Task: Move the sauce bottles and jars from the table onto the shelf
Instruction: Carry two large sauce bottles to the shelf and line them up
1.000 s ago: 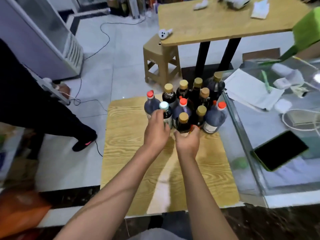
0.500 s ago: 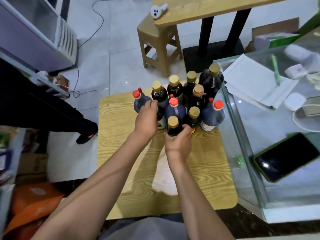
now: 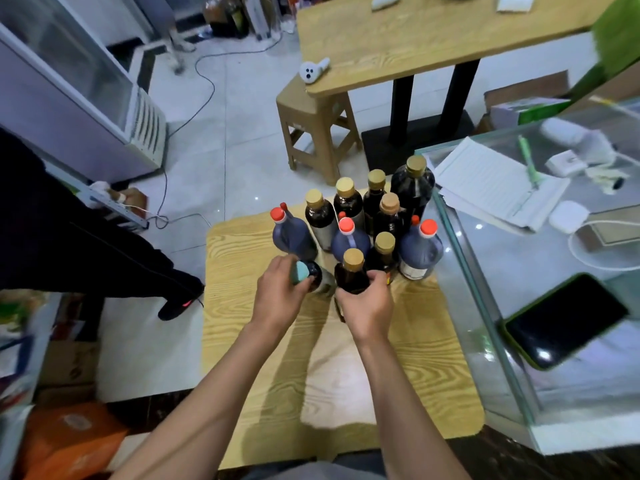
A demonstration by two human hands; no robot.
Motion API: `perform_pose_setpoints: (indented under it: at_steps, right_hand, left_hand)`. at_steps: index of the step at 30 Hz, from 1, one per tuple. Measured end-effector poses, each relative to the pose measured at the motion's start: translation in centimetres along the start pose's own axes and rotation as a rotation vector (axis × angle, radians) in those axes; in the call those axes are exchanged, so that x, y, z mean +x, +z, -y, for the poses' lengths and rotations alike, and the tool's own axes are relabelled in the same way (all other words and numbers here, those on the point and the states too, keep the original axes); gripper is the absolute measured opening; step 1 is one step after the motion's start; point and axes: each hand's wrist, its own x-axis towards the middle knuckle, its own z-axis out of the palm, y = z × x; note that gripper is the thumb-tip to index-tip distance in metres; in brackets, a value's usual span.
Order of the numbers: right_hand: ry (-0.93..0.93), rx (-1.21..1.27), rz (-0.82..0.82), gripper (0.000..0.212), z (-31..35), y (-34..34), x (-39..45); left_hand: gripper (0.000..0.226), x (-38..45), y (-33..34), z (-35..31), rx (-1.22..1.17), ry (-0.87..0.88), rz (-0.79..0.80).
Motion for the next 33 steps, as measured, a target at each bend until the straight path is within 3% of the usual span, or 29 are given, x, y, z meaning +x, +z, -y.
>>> perform_pose_setpoints:
  at_steps: [6,13,17,24,33]
  right_hand:
    - [-0.123,0.041,0.073,0.049,-0.1,-2.4,-2.8]
    - [-0.26,0.233,0.1,0.05,1.7,-6.0,-8.1]
    - [-0.285,0.308,0.027,0.064,2.7,-8.1,-12.3]
    - [-0.413,0.507,-0.12,0.044,4.0,-12.9,-22.8]
    - [-0.558,0.767,-0.31,0.038,1.2,-20.0,-36.9]
  left_hand:
    - [0.026,-2.7,-1.7,-0.6,-0.167,-0.002,-0.078]
    - [0.022,-6.4,-6.7,-2.1,-0.237,0.152,-0.111]
    - [0.017,-8.5,-11.0,-4.6,-0.35,0.247,-0.132]
    - [0.037,-13.8,-16.1,-8.1,-0.642,0.334,-0.089]
    - [0.035,-24.9,-18.0,-14.3,-0.999,0.515,0.1]
